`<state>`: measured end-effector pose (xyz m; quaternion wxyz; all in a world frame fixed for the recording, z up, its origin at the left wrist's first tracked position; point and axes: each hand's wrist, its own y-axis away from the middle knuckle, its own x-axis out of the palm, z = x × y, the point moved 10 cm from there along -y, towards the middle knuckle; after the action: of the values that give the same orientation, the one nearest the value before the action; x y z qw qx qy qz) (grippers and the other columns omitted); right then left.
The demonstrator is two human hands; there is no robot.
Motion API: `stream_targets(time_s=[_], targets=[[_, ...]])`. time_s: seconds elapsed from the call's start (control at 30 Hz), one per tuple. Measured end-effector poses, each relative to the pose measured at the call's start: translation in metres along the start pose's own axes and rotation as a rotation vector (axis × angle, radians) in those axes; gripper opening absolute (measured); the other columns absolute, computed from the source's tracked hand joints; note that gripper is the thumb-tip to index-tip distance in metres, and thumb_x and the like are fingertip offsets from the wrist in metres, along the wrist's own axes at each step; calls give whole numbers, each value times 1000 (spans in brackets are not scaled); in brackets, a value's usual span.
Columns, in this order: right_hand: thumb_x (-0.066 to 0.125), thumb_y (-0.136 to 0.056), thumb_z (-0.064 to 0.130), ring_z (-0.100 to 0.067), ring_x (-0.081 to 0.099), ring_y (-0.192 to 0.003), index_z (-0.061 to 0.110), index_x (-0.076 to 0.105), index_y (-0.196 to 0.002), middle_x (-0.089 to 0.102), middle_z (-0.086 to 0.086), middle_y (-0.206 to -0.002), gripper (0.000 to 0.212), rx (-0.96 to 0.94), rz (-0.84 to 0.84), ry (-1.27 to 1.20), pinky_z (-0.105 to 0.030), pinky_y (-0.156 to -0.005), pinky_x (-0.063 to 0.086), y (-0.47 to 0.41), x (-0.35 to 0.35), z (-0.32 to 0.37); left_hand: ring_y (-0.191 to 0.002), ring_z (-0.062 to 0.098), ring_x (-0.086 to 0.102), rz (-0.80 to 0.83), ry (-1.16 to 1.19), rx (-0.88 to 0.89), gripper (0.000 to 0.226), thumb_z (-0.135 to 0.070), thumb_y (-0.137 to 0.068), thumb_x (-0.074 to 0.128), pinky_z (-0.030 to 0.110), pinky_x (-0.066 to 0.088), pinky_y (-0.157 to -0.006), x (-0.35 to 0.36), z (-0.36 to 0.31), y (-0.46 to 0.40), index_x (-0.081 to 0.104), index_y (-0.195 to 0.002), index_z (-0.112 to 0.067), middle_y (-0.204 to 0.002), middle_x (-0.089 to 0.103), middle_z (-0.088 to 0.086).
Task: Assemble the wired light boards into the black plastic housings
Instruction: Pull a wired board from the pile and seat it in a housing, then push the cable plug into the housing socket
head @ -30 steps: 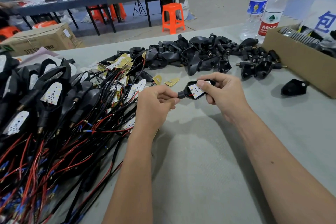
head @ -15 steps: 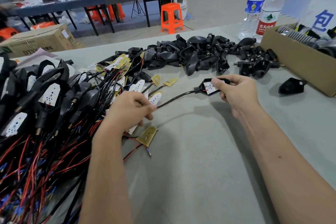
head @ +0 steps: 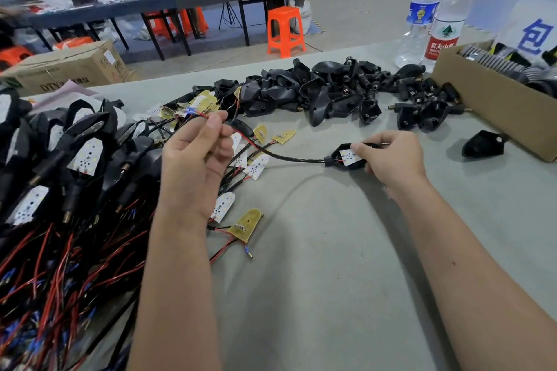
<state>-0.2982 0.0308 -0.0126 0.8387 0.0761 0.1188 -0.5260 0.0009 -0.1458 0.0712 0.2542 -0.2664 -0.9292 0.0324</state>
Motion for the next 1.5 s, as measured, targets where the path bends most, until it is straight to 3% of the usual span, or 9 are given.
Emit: stream_targets(time_s=[0.17,0.3,0.43,0.57,0.7,0.9,1.07,1.3,1.5], targets=[[85,-81,29,-21,69,-76,24,72,-79,71,6,-77,14,-99,-181,299,-32,-67,53,9,-22,20,-63,12,53,-150,-131,18,17,-13,-101,62,20,46,-62,9,24,-1,75,-91,-7,-68,61,0],[82,-82,34,-30,56,-109,24,73,-101,66,-4,-110,23,-351,-378,622,-36,-80,45,32,-29,61,-59,10,55,-127,-292,-67,16,-13,-98,67,20,46,-59,21,53,0,77,-89,-4,-63,62,-1],[69,-97,22,-21,61,-105,13,76,-106,73,0,-105,14,-750,90,201,-40,-92,49,64,36,96,-57,8,61,-27,-573,37,14,-11,-94,71,20,47,-58,51,61,-1,77,-84,-4,-66,68,3],[55,-107,21,-15,70,-73,14,71,-116,74,-3,-87,20,-503,522,-176,-28,-63,54,82,84,82,-61,11,67,-43,-528,60,6,-2,-92,70,23,51,-58,61,67,3,75,-89,-4,-74,75,8],[58,-104,26,-10,60,-57,26,73,-103,68,2,-64,16,-468,335,-50,-23,-57,44,63,64,72,-70,10,69,-83,-316,-70,14,-3,-100,59,22,53,-66,65,86,2,72,-97,-8,-83,78,4],[53,-104,18,-8,57,-59,19,72,-90,66,0,-62,23,-311,130,71,-28,-64,41,44,42,53,-78,16,71,-122,-735,-73,12,-18,-98,62,36,57,-80,79,106,-24,72,-93,-16,-84,76,-2],[51,-103,16,-23,63,-75,15,71,-92,66,1,-70,23,-286,15,106,-36,-72,49,43,33,51,-73,6,63,-157,-1022,138,13,-14,-93,62,13,41,-65,96,84,-50,71,-88,-21,-73,66,-13],[45,-106,18,-25,66,-89,17,68,-115,75,-8,-96,24,-138,-102,-31,-41,-86,53,31,15,36,-110,29,52,297,-1477,491,24,-9,-99,48,33,36,-100,201,111,-100,70,-106,-15,-109,67,7],[44,-103,18,-29,69,-87,34,60,-93,75,-3,-90,25,-39,-60,-104,-52,-85,57,17,21,23,-118,34,57,380,-1600,243,38,5,-90,49,41,48,-100,219,153,-167,68,-121,-8,-125,65,15]])
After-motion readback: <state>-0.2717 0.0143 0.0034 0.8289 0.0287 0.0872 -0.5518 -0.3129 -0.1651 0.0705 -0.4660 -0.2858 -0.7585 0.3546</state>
